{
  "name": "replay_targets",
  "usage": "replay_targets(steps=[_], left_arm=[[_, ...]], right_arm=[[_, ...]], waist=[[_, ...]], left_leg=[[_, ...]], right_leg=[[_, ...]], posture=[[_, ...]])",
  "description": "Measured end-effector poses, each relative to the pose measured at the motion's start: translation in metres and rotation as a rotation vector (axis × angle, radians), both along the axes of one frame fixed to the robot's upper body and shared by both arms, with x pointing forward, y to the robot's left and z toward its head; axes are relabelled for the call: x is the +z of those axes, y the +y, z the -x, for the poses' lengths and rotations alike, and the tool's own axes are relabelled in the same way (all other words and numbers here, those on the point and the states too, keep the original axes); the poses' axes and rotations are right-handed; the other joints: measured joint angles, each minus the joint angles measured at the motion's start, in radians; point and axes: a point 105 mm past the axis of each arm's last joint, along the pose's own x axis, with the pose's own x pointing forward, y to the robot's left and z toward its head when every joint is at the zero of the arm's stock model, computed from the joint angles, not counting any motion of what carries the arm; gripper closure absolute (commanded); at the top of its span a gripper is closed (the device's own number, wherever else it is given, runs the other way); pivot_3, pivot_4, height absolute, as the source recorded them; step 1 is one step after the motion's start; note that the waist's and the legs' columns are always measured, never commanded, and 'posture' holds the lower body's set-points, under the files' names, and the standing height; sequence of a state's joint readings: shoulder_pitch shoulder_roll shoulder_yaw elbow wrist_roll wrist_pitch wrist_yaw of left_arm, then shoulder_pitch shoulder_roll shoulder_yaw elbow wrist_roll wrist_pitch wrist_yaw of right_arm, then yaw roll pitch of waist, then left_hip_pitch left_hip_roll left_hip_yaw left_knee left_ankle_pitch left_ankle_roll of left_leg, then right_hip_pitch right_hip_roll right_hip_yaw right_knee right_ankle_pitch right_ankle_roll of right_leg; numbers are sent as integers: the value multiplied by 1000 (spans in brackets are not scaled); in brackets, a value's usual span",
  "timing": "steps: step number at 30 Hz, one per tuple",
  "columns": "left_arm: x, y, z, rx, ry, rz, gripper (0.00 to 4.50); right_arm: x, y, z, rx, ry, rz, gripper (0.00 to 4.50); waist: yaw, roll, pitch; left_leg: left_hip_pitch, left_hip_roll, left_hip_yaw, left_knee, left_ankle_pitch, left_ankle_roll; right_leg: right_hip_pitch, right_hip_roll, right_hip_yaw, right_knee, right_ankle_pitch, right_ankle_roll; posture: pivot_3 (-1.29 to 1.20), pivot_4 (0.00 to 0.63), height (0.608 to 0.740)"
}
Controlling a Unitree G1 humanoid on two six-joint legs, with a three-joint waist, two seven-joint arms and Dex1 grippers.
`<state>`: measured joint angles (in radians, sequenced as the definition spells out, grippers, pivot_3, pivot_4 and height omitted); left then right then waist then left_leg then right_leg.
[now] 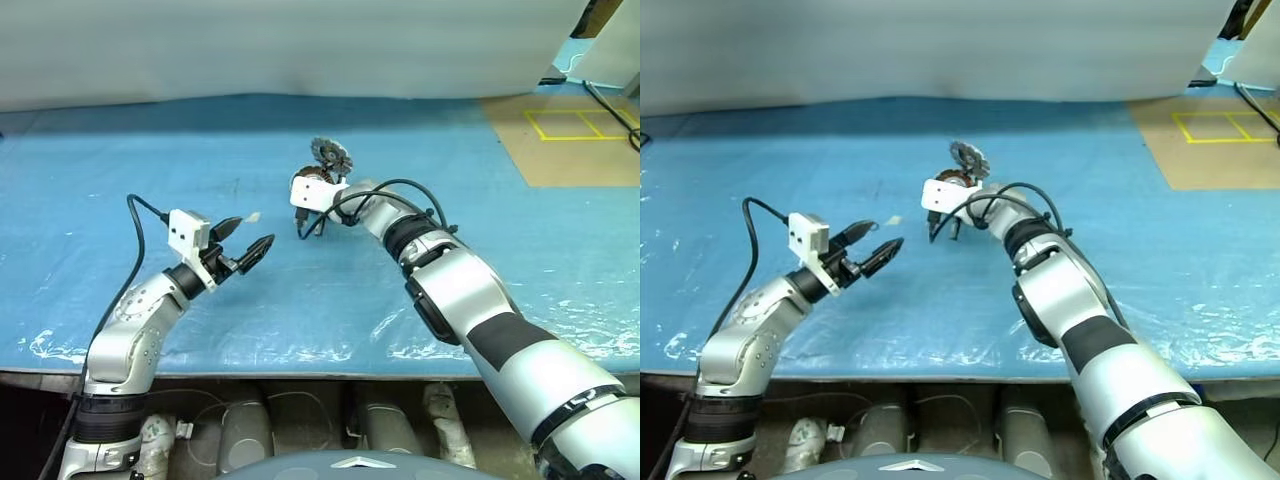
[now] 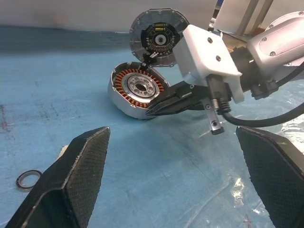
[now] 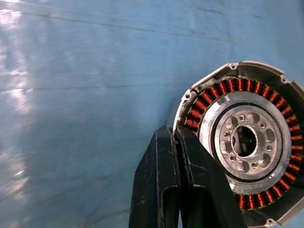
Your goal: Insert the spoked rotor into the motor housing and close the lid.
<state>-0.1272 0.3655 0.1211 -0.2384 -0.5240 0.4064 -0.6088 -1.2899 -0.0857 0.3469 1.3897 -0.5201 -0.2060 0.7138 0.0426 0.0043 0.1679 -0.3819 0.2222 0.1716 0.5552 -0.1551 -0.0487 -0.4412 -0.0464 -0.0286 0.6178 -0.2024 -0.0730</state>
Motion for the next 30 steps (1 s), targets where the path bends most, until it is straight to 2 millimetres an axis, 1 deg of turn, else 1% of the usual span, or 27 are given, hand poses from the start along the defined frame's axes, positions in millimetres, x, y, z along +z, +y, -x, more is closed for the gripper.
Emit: replay_targets(steps=[8, 12, 14, 16, 21, 24, 27, 30], left_arm=[[0, -5, -6, -24, -2, 16, 0], [2, -5, -11, -27, -9, 23, 0], [1, -5, -11, -29, -8, 26, 0], [1, -6, -12, -33, -9, 31, 0], [-4, -9, -12, -60, 4, 40, 0], [-3, -12, -8, -112, -2, 41, 0], [0, -11, 6, -218, -4, 25, 0], [-4, -8, 23, -310, 31, -15, 0]], right_arm=[[2, 7, 39, 349, 205, 61, 4487], [-12, -6, 65, 509, 348, 96, 4487], [-15, -12, 78, 563, 421, 89, 4487], [-14, -16, 85, 575, 446, 74, 4487], [-8, -30, 97, 576, 435, 110, 4487], [-8, -28, 100, 573, 446, 105, 4487], [-9, -26, 100, 568, 450, 99, 4487], [-10, -22, 101, 565, 459, 86, 4487]], waist=[[-2, 0, 0], [2, 0, 0], [2, 0, 0], [3, -1, 0], [7, -2, 1], [4, -2, 1], [0, -3, 1], [-1, -3, 1]], left_leg=[[0, 1, 0, 1, 0, 0], [-1, 1, 0, 2, 0, 1], [-1, 1, 0, 3, 0, 1], [0, 1, 0, 4, 0, 1], [0, 1, -1, 6, 0, 1], [0, 1, -1, 6, 0, 1], [0, 1, 0, 5, 0, 1], [1, 1, 0, 5, 0, 1]], right_leg=[[0, 0, 0, 0, 0, 0], [1, 0, 0, 0, 0, 0], [1, 0, 0, 1, 0, 0], [1, 0, -1, 2, 0, 0], [2, 0, 0, 2, 0, 0], [2, 0, 0, 2, 0, 1], [1, 0, 0, 2, 0, 0], [1, 1, 0, 2, 0, 0]], posture=[[0, 150, 740], [0, 150, 740], [0, 150, 740], [0, 150, 740], [0, 150, 740], [0, 150, 740], [0, 150, 740], [0, 150, 740]])
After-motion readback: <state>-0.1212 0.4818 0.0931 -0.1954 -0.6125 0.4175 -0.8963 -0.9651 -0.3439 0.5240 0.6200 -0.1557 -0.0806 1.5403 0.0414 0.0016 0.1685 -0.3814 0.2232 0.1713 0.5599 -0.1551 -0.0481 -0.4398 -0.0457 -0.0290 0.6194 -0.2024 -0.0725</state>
